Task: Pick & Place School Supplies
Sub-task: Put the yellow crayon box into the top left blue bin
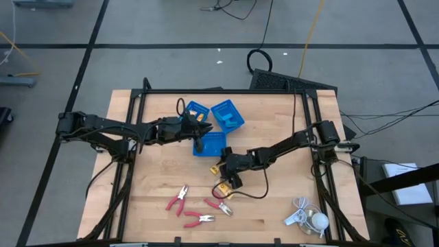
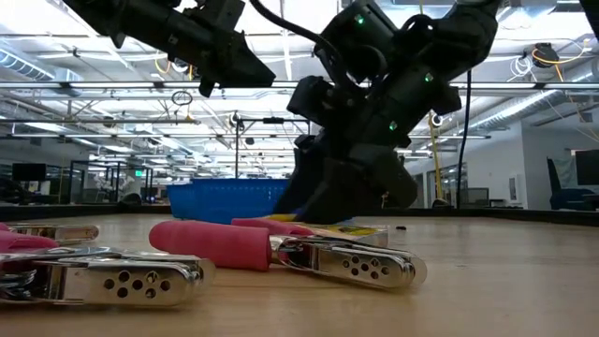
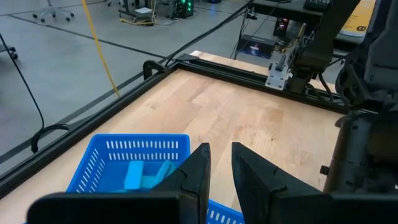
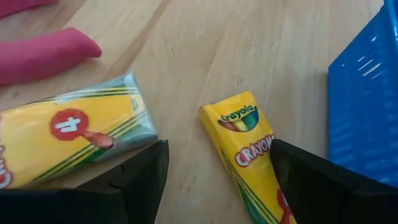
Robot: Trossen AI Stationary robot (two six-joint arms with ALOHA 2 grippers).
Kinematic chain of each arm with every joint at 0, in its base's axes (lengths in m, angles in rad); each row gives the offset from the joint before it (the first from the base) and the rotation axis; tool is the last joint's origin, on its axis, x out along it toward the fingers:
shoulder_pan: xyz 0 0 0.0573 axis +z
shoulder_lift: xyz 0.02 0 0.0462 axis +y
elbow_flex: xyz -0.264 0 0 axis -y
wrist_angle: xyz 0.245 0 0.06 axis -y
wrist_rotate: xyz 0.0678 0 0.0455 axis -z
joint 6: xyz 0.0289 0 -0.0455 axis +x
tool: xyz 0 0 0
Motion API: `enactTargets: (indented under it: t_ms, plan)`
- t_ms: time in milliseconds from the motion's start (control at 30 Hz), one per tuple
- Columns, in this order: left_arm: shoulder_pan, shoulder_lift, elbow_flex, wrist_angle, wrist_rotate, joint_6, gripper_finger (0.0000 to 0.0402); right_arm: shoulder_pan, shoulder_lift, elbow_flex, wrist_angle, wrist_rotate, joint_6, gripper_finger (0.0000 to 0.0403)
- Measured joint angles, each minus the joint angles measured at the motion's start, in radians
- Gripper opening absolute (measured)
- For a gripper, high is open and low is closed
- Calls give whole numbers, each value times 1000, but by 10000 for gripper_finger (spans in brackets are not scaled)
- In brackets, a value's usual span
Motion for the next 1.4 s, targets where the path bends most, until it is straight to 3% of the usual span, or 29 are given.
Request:
enactTargets:
  t_ms: [667, 767, 900, 1067, 1167, 1400]
  plan:
    - [0, 0, 0, -22, 0, 6, 67, 118, -236, -6, -506, -14, 218, 270]
    - [0, 0, 0, -24, 0, 6, 67, 136, -267, -11, -486, -1, 181, 270]
    - [0, 0, 0, -26, 0, 5, 67, 139, -279, -38, -470, 110, 122, 270]
    - [0, 0, 0, -26, 0, 4, 67, 79, -279, -109, -436, 152, 28, 270]
    - [0, 0, 0, -26, 0, 2, 67, 24, -279, -159, -382, 123, 25, 270]
    - [0, 0, 0, -26, 0, 1, 67, -54, -286, -264, -241, -69, 40, 269]
